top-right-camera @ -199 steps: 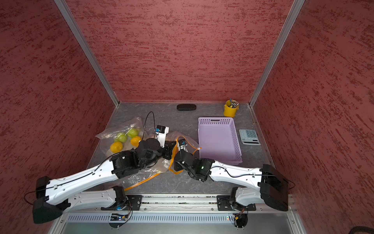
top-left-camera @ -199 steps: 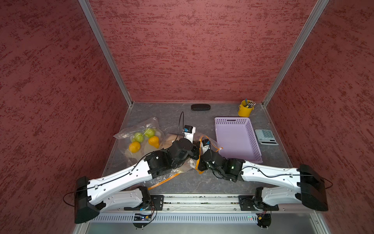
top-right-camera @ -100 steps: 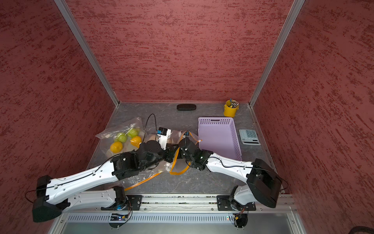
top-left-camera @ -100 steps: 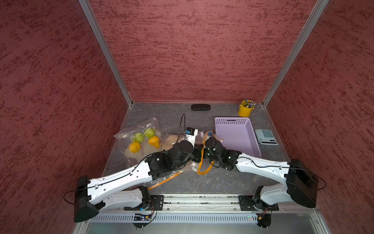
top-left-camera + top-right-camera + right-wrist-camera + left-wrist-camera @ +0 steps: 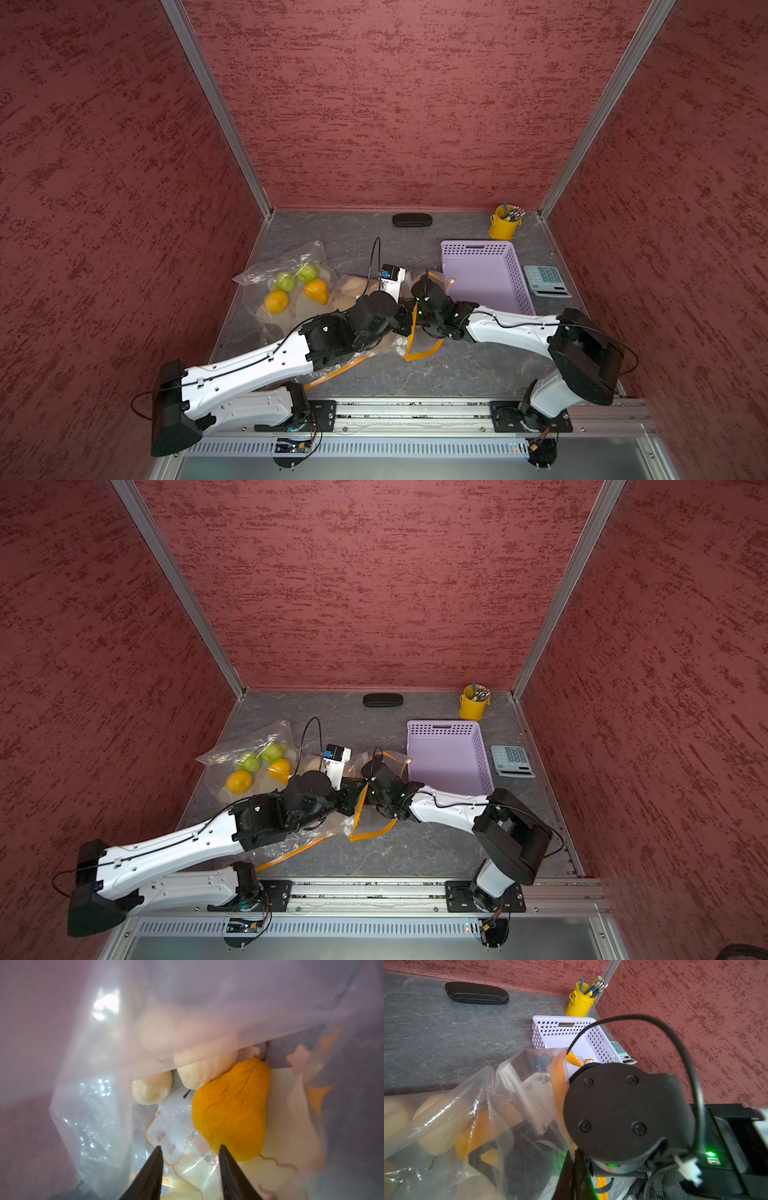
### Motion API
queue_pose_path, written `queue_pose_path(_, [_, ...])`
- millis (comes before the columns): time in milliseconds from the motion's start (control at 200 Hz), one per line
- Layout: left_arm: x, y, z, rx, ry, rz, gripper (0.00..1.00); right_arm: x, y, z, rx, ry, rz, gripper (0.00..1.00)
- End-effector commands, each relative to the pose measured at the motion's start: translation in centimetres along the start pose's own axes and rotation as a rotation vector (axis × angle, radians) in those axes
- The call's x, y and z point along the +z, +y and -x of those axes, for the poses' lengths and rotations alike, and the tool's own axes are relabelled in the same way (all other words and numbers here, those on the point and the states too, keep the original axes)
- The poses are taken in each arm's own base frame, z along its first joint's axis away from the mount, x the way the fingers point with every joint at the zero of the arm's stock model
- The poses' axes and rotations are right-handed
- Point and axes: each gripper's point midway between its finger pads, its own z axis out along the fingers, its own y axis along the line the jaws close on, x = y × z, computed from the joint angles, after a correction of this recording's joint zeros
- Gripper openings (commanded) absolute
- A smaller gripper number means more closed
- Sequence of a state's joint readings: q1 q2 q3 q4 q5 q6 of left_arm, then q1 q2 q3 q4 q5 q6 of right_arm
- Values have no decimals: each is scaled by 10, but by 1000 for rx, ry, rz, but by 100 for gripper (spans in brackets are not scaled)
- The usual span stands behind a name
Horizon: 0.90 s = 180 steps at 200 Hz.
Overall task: Open the zip-top bag and take out the pear
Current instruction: Pick up the pear from the zipper food storage bag.
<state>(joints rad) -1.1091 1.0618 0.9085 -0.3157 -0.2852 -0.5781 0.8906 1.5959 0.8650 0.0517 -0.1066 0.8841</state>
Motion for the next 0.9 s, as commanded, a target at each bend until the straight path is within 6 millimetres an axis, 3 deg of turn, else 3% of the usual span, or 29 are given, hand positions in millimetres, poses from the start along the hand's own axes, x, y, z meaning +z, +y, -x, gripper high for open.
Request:
queue_pose_path(0, [-6, -22, 18, -17, -62, -107, 0, 11, -18, -8, 45, 45, -25, 56])
queue_pose_path(115, [-3, -23, 13, -28, -48, -120, 0, 22, -14, -8, 43, 77, -18, 62])
queue_pose_path(316, [0, -22, 12, -56, -48, -145, 0, 37, -31, -15, 52, 109, -76, 70])
queue_pose_path(521, [0, -28, 10, -68, -44, -182, 0, 46, -17, -3, 57, 77, -24, 79])
queue_pose_path(897, [3, -31, 7, -81, -29, -204, 0, 72, -26, 0, 65, 76, -50, 83])
